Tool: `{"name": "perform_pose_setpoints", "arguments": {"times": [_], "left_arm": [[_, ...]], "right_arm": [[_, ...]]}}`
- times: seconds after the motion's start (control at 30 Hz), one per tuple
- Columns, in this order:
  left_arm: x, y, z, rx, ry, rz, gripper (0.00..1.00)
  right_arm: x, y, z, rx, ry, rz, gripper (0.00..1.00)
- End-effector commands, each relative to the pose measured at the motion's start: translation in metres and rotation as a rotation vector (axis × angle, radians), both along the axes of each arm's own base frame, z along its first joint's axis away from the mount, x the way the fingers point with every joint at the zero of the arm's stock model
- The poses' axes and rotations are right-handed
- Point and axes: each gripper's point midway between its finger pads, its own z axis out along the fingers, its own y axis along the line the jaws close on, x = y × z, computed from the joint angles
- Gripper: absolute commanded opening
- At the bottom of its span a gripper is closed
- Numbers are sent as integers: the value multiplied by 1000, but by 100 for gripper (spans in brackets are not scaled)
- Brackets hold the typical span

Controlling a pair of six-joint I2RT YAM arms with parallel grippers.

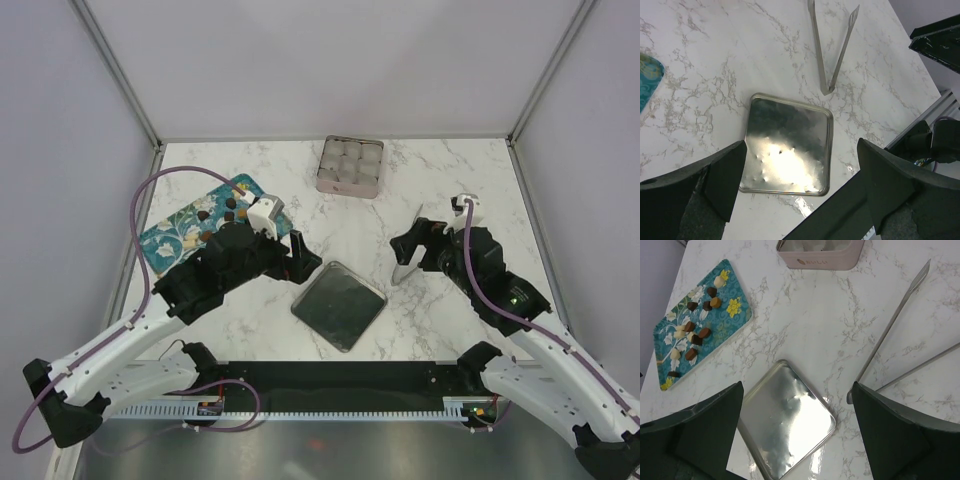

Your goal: Pack the chocolate

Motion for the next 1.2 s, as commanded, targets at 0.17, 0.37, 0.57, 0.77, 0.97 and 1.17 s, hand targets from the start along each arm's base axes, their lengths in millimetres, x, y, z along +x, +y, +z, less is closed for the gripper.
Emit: {"name": "perform_pose_setpoints", "arguments": {"times": [0.17,0.37,0.57,0.77,0.97,1.17], "left_arm": [[10,13,31,-7,-105,60,100],[13,13,21,18,-88,74,100],[12,7,2,74,-39,33,100],[1,-1,-18,84,47,-15,100],[-3,-9,-30,70,96,-39,100],[-9,-24,-41,90,139,-130,99]], "right_arm": [[10,-24,26,-19,-59,-139,98],[31,-44,29,-68,-44,-313,98],[67,-79,1,-193,56,-575,98],[91,-127,-59,-150,271,-753,90],[108,-152,-114,-165,447,-844,61],[115,-155,-159,-121,571,-915,53]]}}
